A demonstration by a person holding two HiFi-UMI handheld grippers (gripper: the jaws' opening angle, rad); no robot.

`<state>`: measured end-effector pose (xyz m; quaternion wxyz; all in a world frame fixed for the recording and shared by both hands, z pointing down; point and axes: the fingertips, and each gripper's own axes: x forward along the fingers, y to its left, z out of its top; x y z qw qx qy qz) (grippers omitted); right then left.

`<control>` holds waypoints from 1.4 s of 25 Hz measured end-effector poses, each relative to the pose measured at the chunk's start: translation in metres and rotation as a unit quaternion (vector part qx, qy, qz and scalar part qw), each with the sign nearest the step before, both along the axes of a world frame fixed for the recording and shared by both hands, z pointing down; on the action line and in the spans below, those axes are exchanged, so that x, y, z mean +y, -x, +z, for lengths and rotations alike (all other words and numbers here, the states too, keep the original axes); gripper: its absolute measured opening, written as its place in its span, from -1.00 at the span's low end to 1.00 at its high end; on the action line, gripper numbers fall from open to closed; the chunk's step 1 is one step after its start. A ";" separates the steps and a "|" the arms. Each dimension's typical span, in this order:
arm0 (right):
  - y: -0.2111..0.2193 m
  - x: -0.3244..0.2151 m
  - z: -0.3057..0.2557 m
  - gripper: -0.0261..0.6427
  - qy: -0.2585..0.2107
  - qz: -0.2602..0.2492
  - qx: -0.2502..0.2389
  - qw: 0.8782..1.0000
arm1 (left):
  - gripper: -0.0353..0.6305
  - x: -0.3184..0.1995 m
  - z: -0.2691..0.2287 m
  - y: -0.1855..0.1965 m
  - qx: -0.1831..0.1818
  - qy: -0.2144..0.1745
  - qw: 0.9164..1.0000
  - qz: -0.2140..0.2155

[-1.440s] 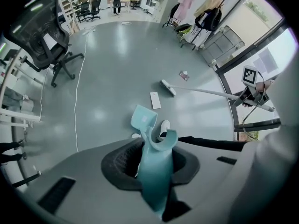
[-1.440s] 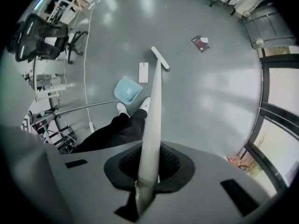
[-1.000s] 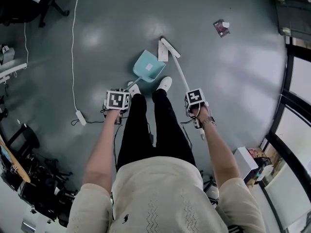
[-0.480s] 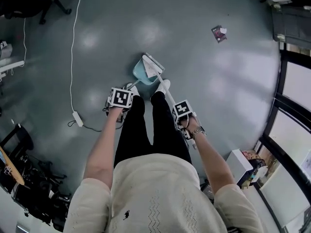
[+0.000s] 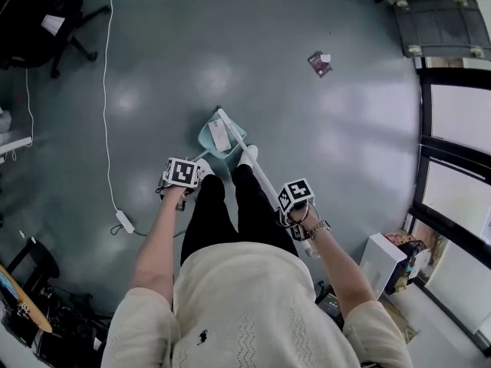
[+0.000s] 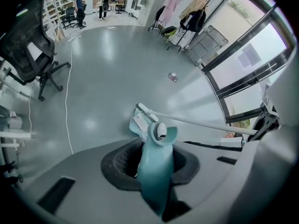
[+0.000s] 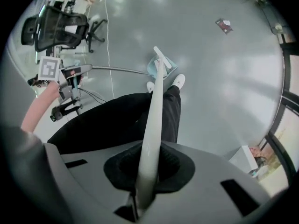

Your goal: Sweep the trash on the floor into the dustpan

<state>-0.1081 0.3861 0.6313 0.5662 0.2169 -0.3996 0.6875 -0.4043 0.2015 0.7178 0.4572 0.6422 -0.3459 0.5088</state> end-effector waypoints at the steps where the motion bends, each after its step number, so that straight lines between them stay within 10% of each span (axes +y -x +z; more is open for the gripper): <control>1: -0.001 -0.001 -0.007 -0.77 -0.005 0.015 -0.002 1.000 | -0.61 -0.003 -0.002 -0.005 0.020 0.001 1.000 -0.002; 13: -0.084 -0.055 -0.047 -0.77 -0.095 0.185 0.035 0.978 | -0.61 -0.093 -0.051 -0.070 0.060 -0.037 0.996 0.061; 28: -0.384 -0.146 -0.027 -0.77 -0.073 0.239 0.072 0.966 | -0.61 -0.244 -0.073 -0.291 0.046 -0.036 0.998 0.026; 35: -0.439 -0.183 -0.036 -0.77 -0.067 0.300 0.088 0.947 | -0.61 -0.343 -0.097 -0.353 0.052 -0.053 0.995 0.068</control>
